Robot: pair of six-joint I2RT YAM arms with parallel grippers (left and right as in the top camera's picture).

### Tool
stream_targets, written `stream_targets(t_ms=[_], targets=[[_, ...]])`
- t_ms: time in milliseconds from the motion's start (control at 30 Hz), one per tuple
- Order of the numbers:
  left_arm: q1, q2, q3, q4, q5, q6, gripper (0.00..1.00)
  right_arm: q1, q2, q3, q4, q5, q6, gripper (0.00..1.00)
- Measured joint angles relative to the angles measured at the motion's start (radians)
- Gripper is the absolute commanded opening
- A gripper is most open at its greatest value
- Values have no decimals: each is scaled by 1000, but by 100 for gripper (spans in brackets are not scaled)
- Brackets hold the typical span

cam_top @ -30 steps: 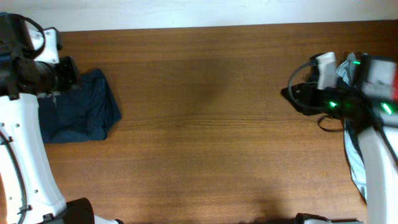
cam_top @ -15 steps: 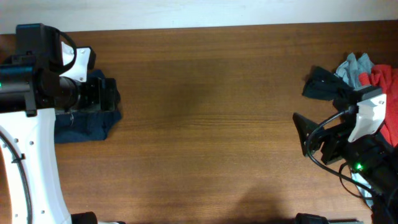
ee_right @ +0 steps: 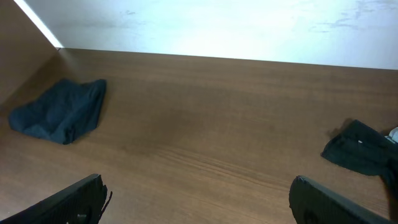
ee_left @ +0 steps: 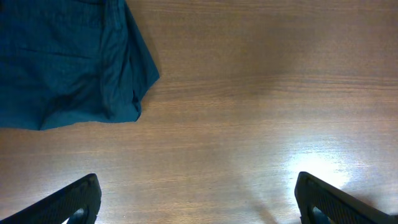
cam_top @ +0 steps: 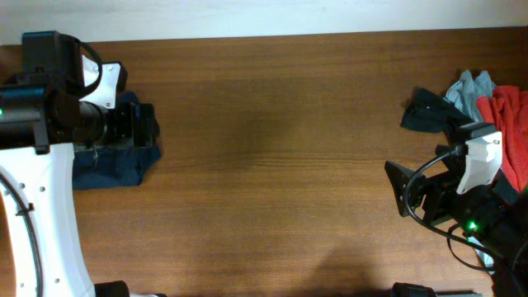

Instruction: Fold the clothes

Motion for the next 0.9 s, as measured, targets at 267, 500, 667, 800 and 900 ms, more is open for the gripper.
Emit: stream_targets(t_ms=[267,500,667,800,900], targets=[[0,0,0,0,0,0,100,0,0,0,0,0,0,99],[0,0,0,-1,-3,0,99,0,-98,-95,4,3,0,99],[0,0,0,-1,-7,0,99,0,-347,-363,81,51,-16,99],[0,0,-1,-3,-7,0,99,1,-532,-635,241,76,-23,99],[0,0,-1,-3,-8,0,99,1,-695,-881,347,68,-24,99]])
